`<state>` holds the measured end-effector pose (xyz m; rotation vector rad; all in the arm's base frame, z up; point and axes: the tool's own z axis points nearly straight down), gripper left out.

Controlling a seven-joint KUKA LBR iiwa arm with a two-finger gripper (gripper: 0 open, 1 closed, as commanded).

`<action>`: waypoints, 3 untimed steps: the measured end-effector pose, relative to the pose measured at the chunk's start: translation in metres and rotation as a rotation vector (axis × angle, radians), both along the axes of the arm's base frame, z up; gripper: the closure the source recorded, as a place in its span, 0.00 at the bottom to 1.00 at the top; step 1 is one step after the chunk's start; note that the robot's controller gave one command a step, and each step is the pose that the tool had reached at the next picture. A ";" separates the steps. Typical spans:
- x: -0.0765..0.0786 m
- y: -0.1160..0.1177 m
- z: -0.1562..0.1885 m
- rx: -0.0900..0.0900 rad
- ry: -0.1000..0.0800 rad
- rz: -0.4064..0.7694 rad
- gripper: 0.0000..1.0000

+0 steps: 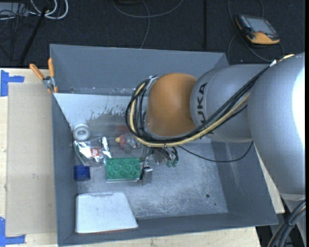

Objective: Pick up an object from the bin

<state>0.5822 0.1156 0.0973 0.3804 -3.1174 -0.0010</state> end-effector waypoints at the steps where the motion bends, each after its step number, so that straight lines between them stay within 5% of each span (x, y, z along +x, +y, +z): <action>1: 0.000 0.000 0.000 0.000 0.000 -0.002 1.00; 2: 0.000 0.000 0.000 0.000 0.000 -0.002 0.00; 3: 0.000 0.000 0.000 0.000 0.000 -0.003 1.00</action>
Offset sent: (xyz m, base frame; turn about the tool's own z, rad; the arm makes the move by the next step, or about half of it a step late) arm 0.0000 0.0000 0.0000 0.0000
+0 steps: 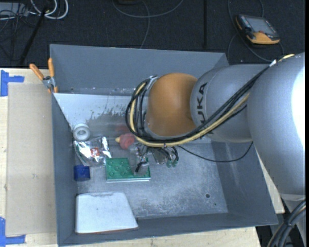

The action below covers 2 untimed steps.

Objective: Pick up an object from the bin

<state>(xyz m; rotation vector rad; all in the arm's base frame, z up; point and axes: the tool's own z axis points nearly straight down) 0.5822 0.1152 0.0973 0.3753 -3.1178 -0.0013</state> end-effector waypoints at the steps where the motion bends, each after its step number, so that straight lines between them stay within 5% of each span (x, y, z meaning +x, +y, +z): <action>1: 0.000 0.000 0.000 0.000 0.000 0.000 0.00; 2: 0.000 0.000 0.000 0.000 0.000 -0.001 1.00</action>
Offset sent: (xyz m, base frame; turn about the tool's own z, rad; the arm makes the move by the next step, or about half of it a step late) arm 0.0000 0.0000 0.0000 0.0000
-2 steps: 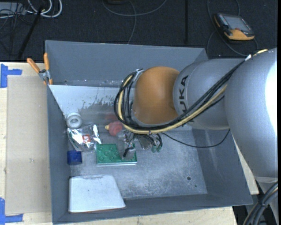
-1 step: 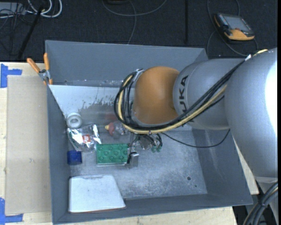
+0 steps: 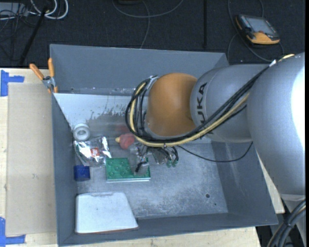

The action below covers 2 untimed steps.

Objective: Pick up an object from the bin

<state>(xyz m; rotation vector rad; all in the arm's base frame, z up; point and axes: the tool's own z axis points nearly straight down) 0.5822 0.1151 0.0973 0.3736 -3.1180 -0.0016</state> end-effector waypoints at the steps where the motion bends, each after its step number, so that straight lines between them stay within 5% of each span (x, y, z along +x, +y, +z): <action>1: 0.000 0.000 0.000 0.000 0.000 0.000 0.00; 2: 0.000 0.000 0.000 0.000 0.000 -0.001 1.00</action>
Offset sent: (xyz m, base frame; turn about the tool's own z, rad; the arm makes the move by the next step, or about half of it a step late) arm 0.0000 0.0000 0.0000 0.0000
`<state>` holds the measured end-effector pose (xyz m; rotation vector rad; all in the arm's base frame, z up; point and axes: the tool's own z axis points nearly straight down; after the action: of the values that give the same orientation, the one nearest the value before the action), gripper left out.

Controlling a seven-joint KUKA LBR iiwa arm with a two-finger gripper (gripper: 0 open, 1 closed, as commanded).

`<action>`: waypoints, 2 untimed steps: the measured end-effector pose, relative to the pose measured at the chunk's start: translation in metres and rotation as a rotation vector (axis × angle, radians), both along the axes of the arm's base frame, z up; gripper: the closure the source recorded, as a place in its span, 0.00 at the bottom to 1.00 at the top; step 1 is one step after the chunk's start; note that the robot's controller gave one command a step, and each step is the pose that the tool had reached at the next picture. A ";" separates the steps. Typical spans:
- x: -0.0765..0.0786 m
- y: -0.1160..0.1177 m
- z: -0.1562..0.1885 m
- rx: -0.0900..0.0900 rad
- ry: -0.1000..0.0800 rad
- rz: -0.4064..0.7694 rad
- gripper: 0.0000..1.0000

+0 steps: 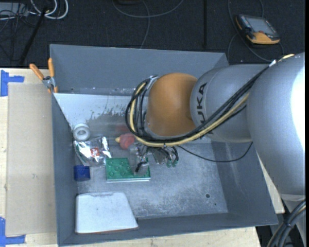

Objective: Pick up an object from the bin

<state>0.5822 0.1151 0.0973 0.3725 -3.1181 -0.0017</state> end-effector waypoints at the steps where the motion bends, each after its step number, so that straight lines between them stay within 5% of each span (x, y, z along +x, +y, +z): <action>1: 0.000 0.000 0.000 0.000 0.000 0.000 0.00; 2: 0.000 0.000 0.000 0.000 0.000 -0.001 1.00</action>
Offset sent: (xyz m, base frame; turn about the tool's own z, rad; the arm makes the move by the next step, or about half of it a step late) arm 0.0000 0.0000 0.0000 0.0000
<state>0.5822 0.1151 0.0973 0.3715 -3.1181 -0.0019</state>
